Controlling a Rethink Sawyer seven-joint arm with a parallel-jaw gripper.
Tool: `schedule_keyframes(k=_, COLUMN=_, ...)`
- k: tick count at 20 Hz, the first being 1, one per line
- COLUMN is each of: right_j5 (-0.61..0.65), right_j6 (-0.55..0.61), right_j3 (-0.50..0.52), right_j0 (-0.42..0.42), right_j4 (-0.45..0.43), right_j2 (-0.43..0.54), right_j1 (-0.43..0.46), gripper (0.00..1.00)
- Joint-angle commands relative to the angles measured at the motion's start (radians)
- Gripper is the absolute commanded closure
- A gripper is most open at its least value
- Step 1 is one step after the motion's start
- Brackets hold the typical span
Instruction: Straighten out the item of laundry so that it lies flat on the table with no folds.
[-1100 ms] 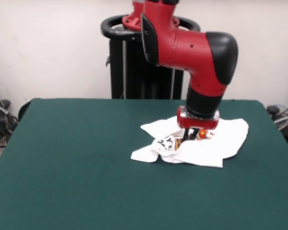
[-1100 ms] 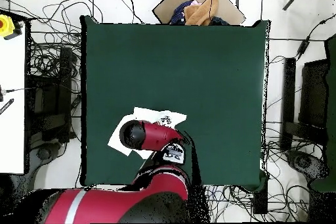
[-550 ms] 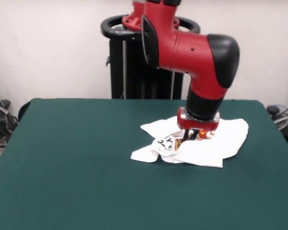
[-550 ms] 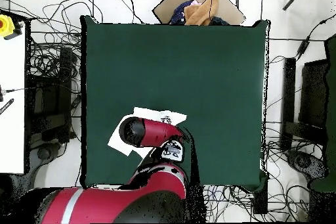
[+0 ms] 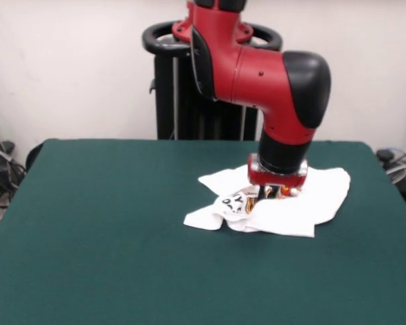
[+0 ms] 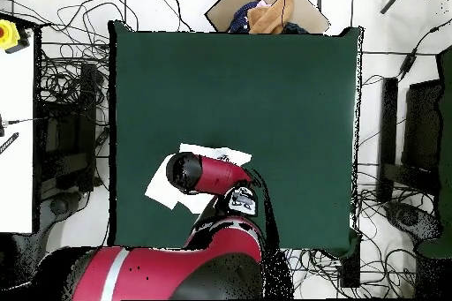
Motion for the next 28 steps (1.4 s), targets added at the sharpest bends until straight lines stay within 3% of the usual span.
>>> schedule_keyframes(k=1, right_j5=-0.146, right_j6=0.27, right_j3=-0.139, right_j0=-0.028, right_j4=0.125, right_j2=0.157, right_j1=0.032, gripper=1.0)
schedule_keyframes(k=13, right_j5=-0.129, right_j6=0.282, right_j3=-0.143, right_j0=-0.022, right_j4=0.187, right_j2=0.169, right_j1=0.024, gripper=1.0)
schedule_keyframes(k=18, right_j5=-0.17, right_j6=0.274, right_j3=-0.188, right_j0=-0.015, right_j4=0.207, right_j2=0.169, right_j1=0.069, gripper=1.0)
schedule_keyframes(k=28, right_j5=-0.207, right_j6=0.277, right_j3=-0.152, right_j0=-0.063, right_j4=0.223, right_j2=0.21, right_j1=0.038, gripper=1.0)
